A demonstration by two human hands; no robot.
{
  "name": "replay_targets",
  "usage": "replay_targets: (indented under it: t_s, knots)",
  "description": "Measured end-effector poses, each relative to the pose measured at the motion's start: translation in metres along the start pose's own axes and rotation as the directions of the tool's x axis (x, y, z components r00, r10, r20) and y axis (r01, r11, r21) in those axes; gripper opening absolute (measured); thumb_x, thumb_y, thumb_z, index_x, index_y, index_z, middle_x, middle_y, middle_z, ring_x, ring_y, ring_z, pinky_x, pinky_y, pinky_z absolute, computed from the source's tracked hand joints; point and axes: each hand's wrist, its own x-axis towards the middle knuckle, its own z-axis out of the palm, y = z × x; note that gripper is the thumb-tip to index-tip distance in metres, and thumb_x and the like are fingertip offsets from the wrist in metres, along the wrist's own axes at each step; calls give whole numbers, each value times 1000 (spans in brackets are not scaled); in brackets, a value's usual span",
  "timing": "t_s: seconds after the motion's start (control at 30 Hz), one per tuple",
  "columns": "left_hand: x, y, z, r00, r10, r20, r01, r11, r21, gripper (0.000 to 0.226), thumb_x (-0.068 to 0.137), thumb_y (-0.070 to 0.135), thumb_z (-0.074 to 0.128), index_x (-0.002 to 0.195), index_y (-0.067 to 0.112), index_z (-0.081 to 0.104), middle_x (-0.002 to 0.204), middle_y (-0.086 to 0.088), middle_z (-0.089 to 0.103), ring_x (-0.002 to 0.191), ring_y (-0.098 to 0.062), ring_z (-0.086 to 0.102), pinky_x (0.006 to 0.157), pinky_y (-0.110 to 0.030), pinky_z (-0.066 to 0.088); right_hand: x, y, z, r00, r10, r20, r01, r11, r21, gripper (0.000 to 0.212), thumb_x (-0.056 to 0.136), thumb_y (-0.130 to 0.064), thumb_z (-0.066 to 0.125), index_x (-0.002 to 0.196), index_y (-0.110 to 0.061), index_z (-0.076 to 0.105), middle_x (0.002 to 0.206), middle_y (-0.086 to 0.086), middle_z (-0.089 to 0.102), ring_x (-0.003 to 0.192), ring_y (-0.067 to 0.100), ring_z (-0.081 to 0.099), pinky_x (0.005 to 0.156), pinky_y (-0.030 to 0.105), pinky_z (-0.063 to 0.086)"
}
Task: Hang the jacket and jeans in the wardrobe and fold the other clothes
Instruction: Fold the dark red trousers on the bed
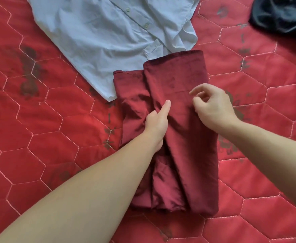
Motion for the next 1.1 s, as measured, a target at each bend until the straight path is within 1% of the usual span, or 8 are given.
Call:
replay_targets:
  t_s: [0.13,0.33,0.43,0.53,0.6,0.67,0.9,1.1]
  knots:
    - [-14,-2,-12,997,-13,78,5,995,104,58,64,47,80,107,10,68,102,-8,75,94,-27,72,88,-49,57,-42,15,6,986,-165,-9,164,985,-53,3,84,-23,64,87,-22,63,70,-3,57,69,18,55,70,36,47]
    - [-47,-8,-22,992,101,80,-115,972,205,11,81,24,77,84,15,72,88,-8,75,77,-21,68,84,-48,58,-124,29,9,937,-302,178,331,929,-167,28,80,-51,57,69,-27,45,57,-11,44,58,14,46,55,36,46]
    - [-65,-11,-28,969,248,-14,-229,914,335,29,72,32,76,98,25,66,89,0,72,81,-19,68,86,-45,57,-162,42,6,929,-232,287,315,904,-289,39,76,-67,54,74,-30,42,66,-12,42,63,17,50,56,34,44]
    - [-90,-22,-48,867,496,44,-408,656,635,40,76,24,73,114,26,60,97,3,63,89,-16,62,89,-28,47,-190,51,4,911,-107,398,290,853,-434,47,78,-65,59,105,-31,43,97,-11,45,85,19,58,65,35,46]
    - [-110,-33,-64,765,595,247,-509,324,797,32,81,20,67,112,24,62,98,4,60,94,-18,56,90,-31,43,-198,52,6,908,-47,417,263,839,-477,46,85,-46,58,122,-29,37,110,-6,44,96,24,59,69,37,47]
    - [-123,-43,-79,730,597,333,-508,147,849,25,82,22,65,107,25,65,97,6,60,96,-20,54,90,-35,41,-200,51,9,912,-31,408,234,858,-458,33,88,-27,51,118,-27,38,111,-3,50,93,30,60,69,38,47]
    - [-137,-71,-114,884,377,275,-363,185,913,28,90,37,56,118,32,61,119,7,54,115,-20,47,100,-36,38,-208,32,28,908,-183,376,283,931,-231,28,86,-16,49,112,-24,51,105,-1,61,96,31,60,78,41,49]
    - [-145,-81,-117,891,353,287,-378,225,898,22,91,44,55,106,30,66,104,5,60,106,-21,54,95,-38,43,-214,37,35,858,-45,513,252,905,-343,16,87,-32,48,102,-30,51,92,-9,52,90,23,58,75,36,49]
